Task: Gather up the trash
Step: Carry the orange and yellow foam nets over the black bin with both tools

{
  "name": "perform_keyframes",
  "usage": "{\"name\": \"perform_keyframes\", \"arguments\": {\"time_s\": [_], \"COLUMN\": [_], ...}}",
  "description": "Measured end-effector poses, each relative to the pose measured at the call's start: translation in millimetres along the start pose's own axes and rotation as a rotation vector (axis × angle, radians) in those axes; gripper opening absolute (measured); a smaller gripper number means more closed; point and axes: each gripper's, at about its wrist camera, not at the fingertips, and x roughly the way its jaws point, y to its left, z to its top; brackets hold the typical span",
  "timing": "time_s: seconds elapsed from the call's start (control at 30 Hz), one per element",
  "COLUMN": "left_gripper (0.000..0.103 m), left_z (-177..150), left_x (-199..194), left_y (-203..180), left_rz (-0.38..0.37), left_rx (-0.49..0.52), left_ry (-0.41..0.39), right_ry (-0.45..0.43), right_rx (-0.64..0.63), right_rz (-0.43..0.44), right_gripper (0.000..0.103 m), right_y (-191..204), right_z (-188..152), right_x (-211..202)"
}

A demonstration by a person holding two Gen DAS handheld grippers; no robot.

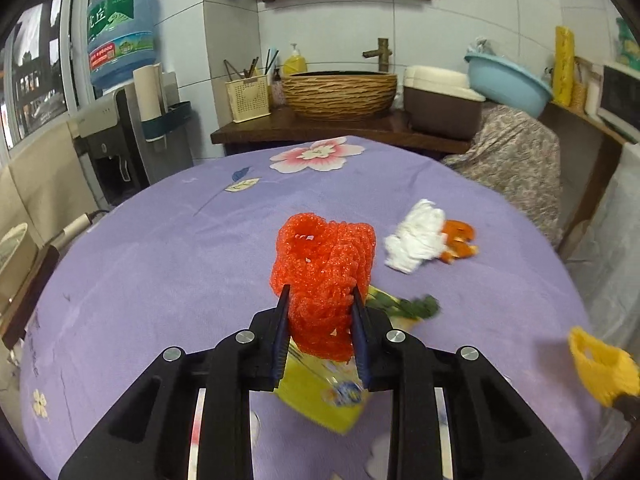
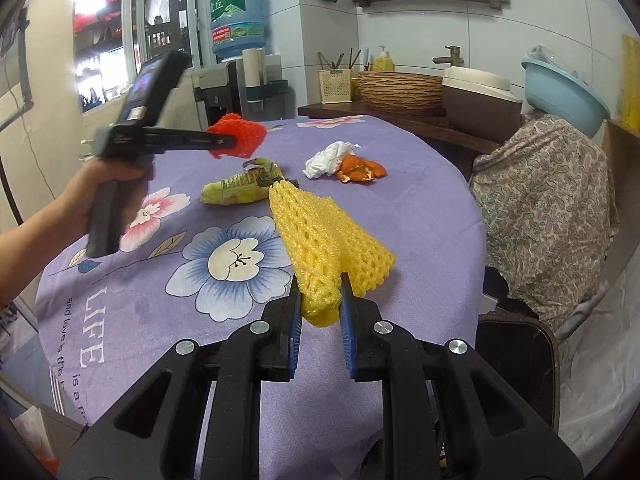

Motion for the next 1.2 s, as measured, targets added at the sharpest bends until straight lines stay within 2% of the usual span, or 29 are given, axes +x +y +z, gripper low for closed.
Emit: {"name": "perform_keyframes", "arguments": {"time_s": [0.17, 0.47, 0.53, 0.77, 1.0, 1.2], "left_gripper": [0.027, 0.027, 0.027, 0.027, 0.027, 0.027], "left_z": [-25.4, -75.1, -82.5, -101.4, -124.8, -145.5], "left_x": [-51.0, -93.3, -95.5, -93.2, -82.4, -57.8], "left_y": [-33.8, -137.7, -161.6, -224.4, -277.3, -315.2], "left_rz": [-0.069, -0.258, -0.320, -0.465, -0.558, -0.562], "left_rx": [0.069, 0.236, 0.258, 0.302, 0.325, 0.365], "left_ry": [-0.093, -0.144, -0.135, -0.093, -0.026, 0.042], "right_ry": [-0.023, -0.021, -0.017, 0.019, 0.090, 0.211], "right_rx": [0.022, 0.094, 0.117, 0.203, 0.314, 0.392], "right_rz": [-0.028, -0.131, -0.158, -0.258, -0.304, -0.311], "right_gripper": [0.018, 0.018, 0.018, 0.018, 0.018, 0.018], "right_y": [-11.6, -50.7, -62.7, -111.9, -162.4, -199.6], "right_z": [-13.2, -47.2, -55.9, -86.9, -116.0, -148.3], "right_x": [-15.1, -51.9, -60.0, -85.5, -79.4, -43.2]}}
